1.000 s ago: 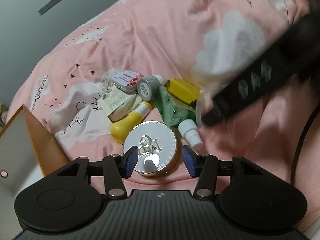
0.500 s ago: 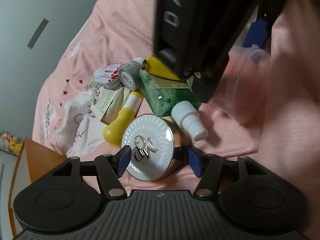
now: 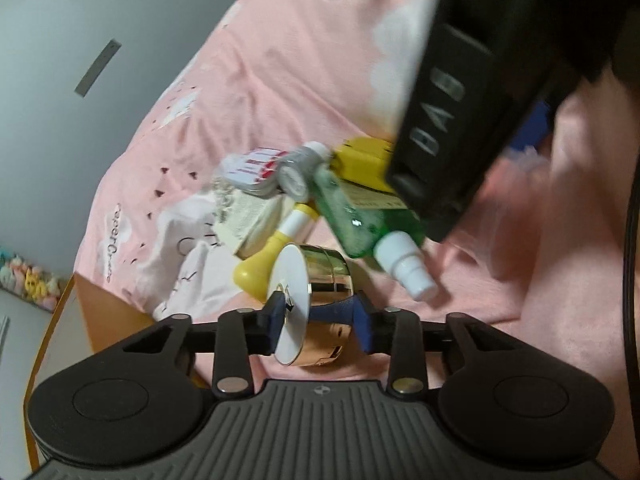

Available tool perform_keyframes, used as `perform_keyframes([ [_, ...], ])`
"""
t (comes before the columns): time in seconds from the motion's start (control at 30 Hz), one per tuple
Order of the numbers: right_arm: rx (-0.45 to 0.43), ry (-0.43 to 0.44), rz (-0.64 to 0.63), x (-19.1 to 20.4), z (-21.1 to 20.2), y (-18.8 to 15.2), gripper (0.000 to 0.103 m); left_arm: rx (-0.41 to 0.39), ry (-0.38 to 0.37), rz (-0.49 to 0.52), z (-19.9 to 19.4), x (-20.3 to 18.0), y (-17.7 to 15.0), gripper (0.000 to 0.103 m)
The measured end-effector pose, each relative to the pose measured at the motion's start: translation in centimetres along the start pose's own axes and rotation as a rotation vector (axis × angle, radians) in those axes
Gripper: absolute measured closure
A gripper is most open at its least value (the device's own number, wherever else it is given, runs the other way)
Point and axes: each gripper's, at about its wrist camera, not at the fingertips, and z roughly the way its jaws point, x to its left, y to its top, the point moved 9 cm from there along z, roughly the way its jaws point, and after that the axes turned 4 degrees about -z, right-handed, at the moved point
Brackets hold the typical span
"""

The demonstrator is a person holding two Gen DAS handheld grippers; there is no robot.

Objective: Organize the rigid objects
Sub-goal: 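Grasp the gold round tin with the left tool while the right tool grasps the clear sponge cup, then carry the gold tin and the clear sponge cup with both tools into the box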

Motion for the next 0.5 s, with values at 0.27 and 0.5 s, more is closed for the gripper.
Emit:
perform_keyframes([
  [0.27,0.021,-0.008,-0.004,0.1,1.1,0.4,0.042,0.013,0.045,-0.009,1.8,1.2,0.6,0.070],
  [0.5,0.008,-0.014,-0.040,0.8,0.4,0.3,0.043,-0.030,0.030,-0.167,-0.2,3.5,0.6,0.072],
])
